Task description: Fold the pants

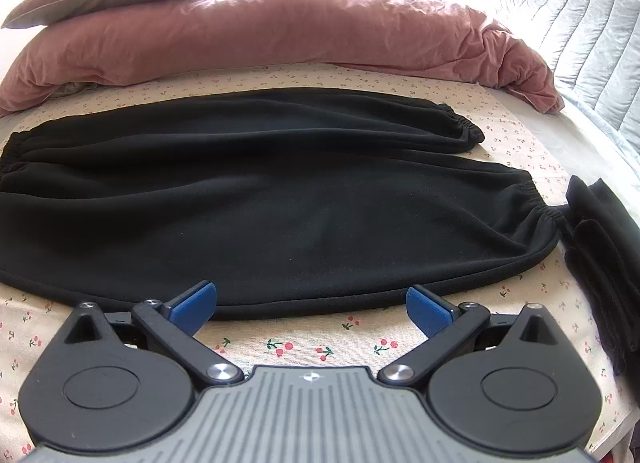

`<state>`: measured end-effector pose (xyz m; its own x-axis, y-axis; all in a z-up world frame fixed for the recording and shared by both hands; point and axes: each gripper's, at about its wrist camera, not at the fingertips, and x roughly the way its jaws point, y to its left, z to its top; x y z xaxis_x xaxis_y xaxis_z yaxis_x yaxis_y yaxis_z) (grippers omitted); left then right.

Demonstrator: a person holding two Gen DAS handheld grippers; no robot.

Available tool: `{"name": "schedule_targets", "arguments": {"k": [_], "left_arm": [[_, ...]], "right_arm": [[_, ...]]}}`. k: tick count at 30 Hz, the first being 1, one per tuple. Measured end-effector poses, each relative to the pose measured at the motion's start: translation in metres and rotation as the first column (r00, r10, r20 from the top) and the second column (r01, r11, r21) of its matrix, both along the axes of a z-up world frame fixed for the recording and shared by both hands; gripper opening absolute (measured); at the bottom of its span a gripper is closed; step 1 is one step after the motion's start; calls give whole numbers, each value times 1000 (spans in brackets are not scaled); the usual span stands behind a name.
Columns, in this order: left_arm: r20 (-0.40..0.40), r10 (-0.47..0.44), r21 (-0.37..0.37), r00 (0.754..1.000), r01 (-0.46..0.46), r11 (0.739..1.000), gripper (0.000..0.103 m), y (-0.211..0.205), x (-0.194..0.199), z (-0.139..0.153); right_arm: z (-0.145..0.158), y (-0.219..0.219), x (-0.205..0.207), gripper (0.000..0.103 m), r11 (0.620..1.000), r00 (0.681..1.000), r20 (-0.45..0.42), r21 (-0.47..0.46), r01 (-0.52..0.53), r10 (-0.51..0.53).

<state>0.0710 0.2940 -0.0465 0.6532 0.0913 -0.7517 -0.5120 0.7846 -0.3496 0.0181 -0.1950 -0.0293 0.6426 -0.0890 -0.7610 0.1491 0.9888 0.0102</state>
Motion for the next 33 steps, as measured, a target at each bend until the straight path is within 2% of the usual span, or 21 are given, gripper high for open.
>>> {"name": "schedule_targets", "arguments": {"k": [3,4,6,7,8,9,10,12,17,20,22,25,28,30,31,33], "left_arm": [[-11,-32,-7,999,32,999,102,-6,26,-3],[-20,-43,-13,999,43,999,98,-9,37,-7],[-44,-68,-25,997,67,997,72,-14,59,-19],[-51,-65,6,997,66,998,35,-16,69,-25],[-57,-35,83,998,40,996,12,-18,74,-27],[-37,-18,61,999,20,998,9,-14,73,-28],[-15,11,7,1000,-11,1000,5,-8,68,-28],[6,38,-36,999,-38,999,5,0,58,-22],[55,90,-46,994,-87,995,6,23,35,-5],[29,135,-111,990,-131,985,6,42,27,-11],[40,181,-163,983,-172,971,6,55,18,-10],[65,221,-111,973,-213,971,6,64,13,-2],[45,219,-135,975,-211,968,6,69,16,-10],[-24,116,-47,993,-117,992,12,57,29,-20],[-50,84,-15,995,-85,996,13,54,32,-24],[-28,93,-53,995,-94,994,18,60,25,-21]], "right_arm": [[-7,-1,4,98,1000,1000,-31,23,7,-6],[-9,0,5,98,1000,999,-39,27,2,-1],[-14,2,7,98,1000,999,-54,30,-6,7],[-15,3,8,98,999,998,-62,31,-9,11],[-16,3,9,98,1000,998,-66,28,-11,13],[-18,3,10,98,1000,997,-71,25,-7,9],[-18,1,11,98,1000,997,-74,22,4,-2],[-18,-1,12,98,999,997,-77,32,22,-20],[-15,-4,10,98,998,997,-71,63,31,-27],[-14,-7,8,98,998,998,-61,60,34,-30],[-16,-14,11,98,996,996,-72,66,58,-53],[-18,-26,13,98,989,991,-90,101,105,-96],[-16,-34,12,98,981,989,-91,142,131,-119],[-14,-36,11,98,979,989,-87,153,135,-122],[-14,-36,11,98,979,989,-84,153,133,-121],[-13,-36,12,98,980,989,-84,148,133,-122]]}}
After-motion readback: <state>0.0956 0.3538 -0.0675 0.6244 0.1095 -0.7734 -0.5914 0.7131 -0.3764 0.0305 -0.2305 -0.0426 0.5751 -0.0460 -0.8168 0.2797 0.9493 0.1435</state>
